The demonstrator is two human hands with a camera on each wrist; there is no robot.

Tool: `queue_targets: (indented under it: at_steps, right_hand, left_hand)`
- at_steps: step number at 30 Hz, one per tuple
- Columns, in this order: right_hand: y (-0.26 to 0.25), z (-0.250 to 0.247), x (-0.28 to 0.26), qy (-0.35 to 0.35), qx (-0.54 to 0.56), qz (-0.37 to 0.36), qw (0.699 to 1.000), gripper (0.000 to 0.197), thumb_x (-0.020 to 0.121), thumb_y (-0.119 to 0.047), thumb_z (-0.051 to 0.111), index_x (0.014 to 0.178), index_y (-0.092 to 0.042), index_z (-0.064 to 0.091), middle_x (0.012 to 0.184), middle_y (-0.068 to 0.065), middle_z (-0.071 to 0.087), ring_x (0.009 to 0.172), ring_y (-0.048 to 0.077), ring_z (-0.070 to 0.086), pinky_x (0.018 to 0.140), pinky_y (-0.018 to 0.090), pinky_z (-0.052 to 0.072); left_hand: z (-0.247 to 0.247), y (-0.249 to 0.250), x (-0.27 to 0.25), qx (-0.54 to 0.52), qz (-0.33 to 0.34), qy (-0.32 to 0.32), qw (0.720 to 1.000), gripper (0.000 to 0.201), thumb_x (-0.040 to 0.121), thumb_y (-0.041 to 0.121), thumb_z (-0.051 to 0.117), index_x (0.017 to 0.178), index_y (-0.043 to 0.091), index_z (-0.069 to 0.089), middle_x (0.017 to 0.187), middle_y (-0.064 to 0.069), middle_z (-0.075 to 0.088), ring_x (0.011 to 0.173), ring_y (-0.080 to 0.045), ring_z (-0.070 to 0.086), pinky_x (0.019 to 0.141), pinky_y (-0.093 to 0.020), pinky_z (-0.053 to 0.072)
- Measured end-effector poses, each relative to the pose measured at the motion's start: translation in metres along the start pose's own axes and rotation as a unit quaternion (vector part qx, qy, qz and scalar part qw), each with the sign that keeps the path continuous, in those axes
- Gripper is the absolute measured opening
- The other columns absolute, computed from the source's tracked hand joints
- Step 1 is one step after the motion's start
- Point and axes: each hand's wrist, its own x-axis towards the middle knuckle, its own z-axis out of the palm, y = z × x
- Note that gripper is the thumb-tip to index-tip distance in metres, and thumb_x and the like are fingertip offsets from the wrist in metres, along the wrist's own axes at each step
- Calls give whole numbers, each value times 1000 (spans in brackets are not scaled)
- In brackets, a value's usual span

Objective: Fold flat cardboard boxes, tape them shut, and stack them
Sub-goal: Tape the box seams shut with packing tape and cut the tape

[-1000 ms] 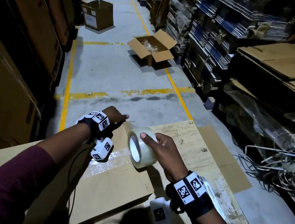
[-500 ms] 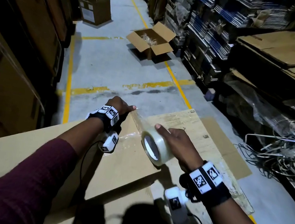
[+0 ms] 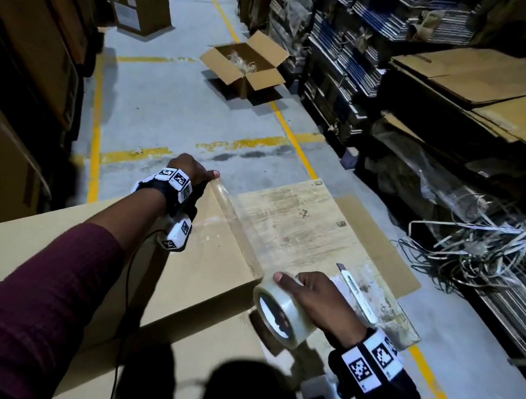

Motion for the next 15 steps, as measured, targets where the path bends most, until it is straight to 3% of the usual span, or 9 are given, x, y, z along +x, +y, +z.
queue_targets:
  at_steps: [3, 5, 9, 11, 13, 15]
  right_hand:
    - [17, 14, 7, -4, 20, 11, 1000, 79, 54, -94, 66, 75, -18, 54, 71, 10, 44, 65, 20, 48, 66, 34, 34]
    - [24, 22, 11, -8, 48, 13, 999, 79, 55, -91, 69, 73, -16, 50, 72, 10, 41, 67, 20, 43, 68, 35, 30]
    - [30, 31, 15, 6, 65, 19, 998, 75, 59, -87, 71, 72, -17, 48, 74, 8, 38, 68, 19, 39, 68, 35, 28]
    - [34, 35, 18, 22, 48, 27, 998, 72, 61, -84, 70, 70, -17, 45, 73, 6, 35, 67, 19, 36, 67, 35, 26]
    - [35, 42, 20, 28, 34, 35, 998, 74, 57, -85, 69, 65, -18, 38, 71, 7, 31, 65, 19, 32, 65, 36, 24]
    - [35, 47, 19, 28, 47, 40, 998, 79, 50, -91, 70, 60, -23, 31, 68, 8, 26, 64, 20, 29, 64, 37, 22]
  left_hand:
    - [3, -1, -3, -3, 8, 6, 1000, 59, 83, 59, 71, 94, 2, 77, 93, -15, 75, 92, -31, 69, 82, -34, 53]
    - [6, -2, -5, -11, 18, 5, 1000, 58, 88, 56, 67, 91, -2, 75, 92, -19, 73, 92, -33, 68, 78, -33, 50]
    - [10, -8, -8, -39, 41, 2, 998, 54, 95, 50, 61, 63, 7, 61, 70, -15, 63, 74, -30, 61, 69, -28, 41]
    - [10, -11, -8, -35, 63, -20, 997, 55, 98, 49, 57, 58, 11, 54, 64, -12, 56, 73, -29, 57, 69, -28, 39]
    - [6, -15, -11, -25, 85, -56, 995, 51, 94, 54, 60, 65, 12, 59, 67, -11, 61, 74, -27, 59, 72, -29, 42]
    - [2, -18, -16, -18, 90, -107, 990, 45, 82, 60, 72, 88, 16, 70, 84, -10, 72, 80, -25, 65, 76, -29, 45]
